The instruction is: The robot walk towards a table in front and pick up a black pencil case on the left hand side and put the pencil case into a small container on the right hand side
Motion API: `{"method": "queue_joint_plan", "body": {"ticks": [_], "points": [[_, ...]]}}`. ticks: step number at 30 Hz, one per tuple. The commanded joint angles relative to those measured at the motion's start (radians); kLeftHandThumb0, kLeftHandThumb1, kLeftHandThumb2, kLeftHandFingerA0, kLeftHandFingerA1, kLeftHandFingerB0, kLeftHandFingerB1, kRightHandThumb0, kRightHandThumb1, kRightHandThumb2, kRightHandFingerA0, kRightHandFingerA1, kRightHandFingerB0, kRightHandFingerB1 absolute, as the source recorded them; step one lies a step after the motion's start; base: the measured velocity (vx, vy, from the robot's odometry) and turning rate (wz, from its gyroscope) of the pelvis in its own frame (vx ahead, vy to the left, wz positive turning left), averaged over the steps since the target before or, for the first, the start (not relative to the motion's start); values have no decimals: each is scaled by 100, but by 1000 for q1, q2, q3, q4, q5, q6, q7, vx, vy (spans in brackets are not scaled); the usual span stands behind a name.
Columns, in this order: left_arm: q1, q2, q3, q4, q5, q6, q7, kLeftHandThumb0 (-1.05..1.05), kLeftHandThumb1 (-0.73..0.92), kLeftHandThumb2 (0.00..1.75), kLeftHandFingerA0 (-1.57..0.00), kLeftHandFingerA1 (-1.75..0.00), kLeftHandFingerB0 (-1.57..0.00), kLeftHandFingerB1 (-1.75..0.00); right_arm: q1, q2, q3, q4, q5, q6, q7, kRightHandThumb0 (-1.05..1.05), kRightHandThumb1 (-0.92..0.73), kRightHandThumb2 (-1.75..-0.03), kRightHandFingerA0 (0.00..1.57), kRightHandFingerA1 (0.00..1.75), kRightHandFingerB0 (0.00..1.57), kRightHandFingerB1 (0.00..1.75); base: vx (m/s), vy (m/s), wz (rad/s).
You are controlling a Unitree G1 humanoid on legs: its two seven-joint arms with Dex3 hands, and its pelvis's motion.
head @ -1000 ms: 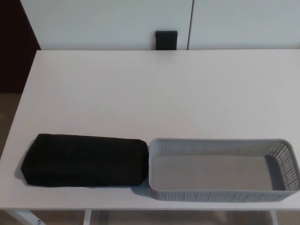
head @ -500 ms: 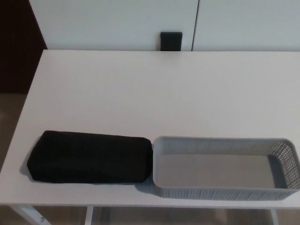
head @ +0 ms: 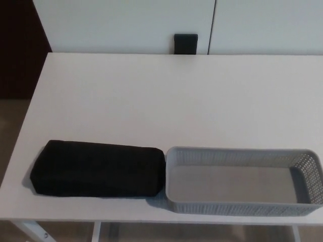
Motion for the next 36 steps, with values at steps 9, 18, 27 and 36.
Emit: {"method": "queue_joint_plan", "body": {"ticks": [9, 18, 27, 36], "points": [[-683, 26, -829, 41, 540, 461, -319, -53, 34, 72, 0, -9, -2, -17, -11, -18, 14, 5, -13, 40, -20, -52, -30, -72, 81, 68, 45, 59, 0, 0, 0], [-815, -43, -1012, 196, 584, 542, -328, -51, 33, 72, 0, -12, 0, -16, -5, -26, 38, 5, -40, 41, -44, -53, -31, -72, 79, 65, 47, 56, 0, 0, 0], [-867, -68, -1113, 303, 630, 611, -317, -59, 38, 74, 0, -1, 0, -7, -11, -27, 41, -7, -31, 53, -42, -58, -33, -72, 78, 66, 47, 56, 0, 0, 0], [-917, -58, -1168, 364, 684, 675, -370, -62, 40, 76, 0, 0, 0, -2, -10, -32, 47, -23, -35, 50, -43, -64, -35, -72, 78, 66, 45, 56, -18, 2, 0]]}}
